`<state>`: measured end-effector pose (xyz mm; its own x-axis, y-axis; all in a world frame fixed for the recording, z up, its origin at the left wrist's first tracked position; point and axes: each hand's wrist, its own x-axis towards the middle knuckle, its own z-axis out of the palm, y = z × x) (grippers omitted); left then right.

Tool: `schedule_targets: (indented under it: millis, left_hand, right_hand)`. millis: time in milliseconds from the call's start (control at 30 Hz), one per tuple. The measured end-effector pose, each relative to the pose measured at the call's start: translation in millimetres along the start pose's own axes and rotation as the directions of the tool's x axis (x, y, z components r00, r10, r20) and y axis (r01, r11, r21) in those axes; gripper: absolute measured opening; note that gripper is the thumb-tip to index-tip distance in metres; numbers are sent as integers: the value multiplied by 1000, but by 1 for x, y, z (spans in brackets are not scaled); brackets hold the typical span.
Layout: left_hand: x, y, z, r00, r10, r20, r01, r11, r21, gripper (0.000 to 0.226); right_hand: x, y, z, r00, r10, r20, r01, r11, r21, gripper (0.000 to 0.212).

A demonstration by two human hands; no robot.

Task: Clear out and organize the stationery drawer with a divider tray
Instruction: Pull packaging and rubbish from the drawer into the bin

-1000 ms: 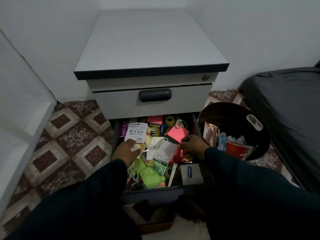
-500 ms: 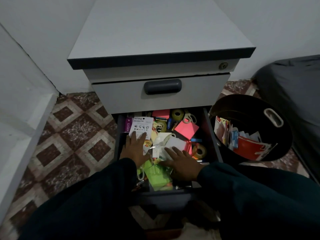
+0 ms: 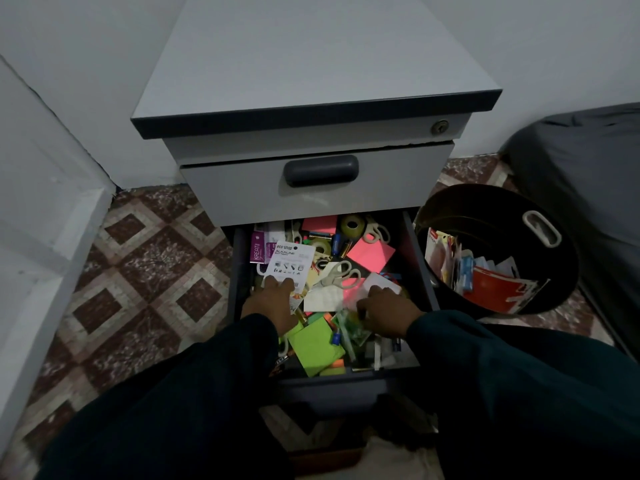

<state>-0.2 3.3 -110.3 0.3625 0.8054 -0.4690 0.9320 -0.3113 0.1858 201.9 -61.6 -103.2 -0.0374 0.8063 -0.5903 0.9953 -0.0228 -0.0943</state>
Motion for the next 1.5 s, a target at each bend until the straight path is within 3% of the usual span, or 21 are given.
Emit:
schedule_targets:
  millis: [167,267,367,433,600,767,900,1067,1233,1500]
  left_hand:
    - [-3,5,0,998,-62,0,62,995,77,67]
    - [-1,7,-1,993,-102,-66,109,986,123,58]
    - [3,3,0,980,-144,-139,148,989,24,51]
    - [6,-1,1,966,-179,-187,166,982,-86,49]
    - [8,-3,5,966,-210,-151,182,966,-183,71]
    - [11,-2,4,963,-213,-168,171,958,-230,80]
    - [13,-3,3,964,-216,-156,144,915,-377,75]
    - [17,-12,6,970,-221,-100,131,824,-551,54]
    - [18,-13,7,973,-196,-125,106,852,-513,34]
    - [19,-9,7,977,-208,-47,154,838,-524,35]
  right_hand:
    - [2,15,-6,986,144,-83,-133,983,129,38]
    - [0,19,-6,955,228,-188,-179,953,245,47]
    - [1,18,-5,926,272,-262,-176,924,338,61]
    - [3,18,-4,924,303,-234,-187,891,413,72]
    - [5,17,3,920,330,-210,-226,887,403,83]
    - [6,11,11,915,314,-253,-256,937,238,79]
    - [6,10,15,911,305,-278,-255,946,202,78]
    - [7,11,15,896,351,-270,-269,916,298,74]
    - [10,12,13,921,325,-213,-232,899,371,68]
    - [12,18,11,929,347,-129,-223,802,555,59]
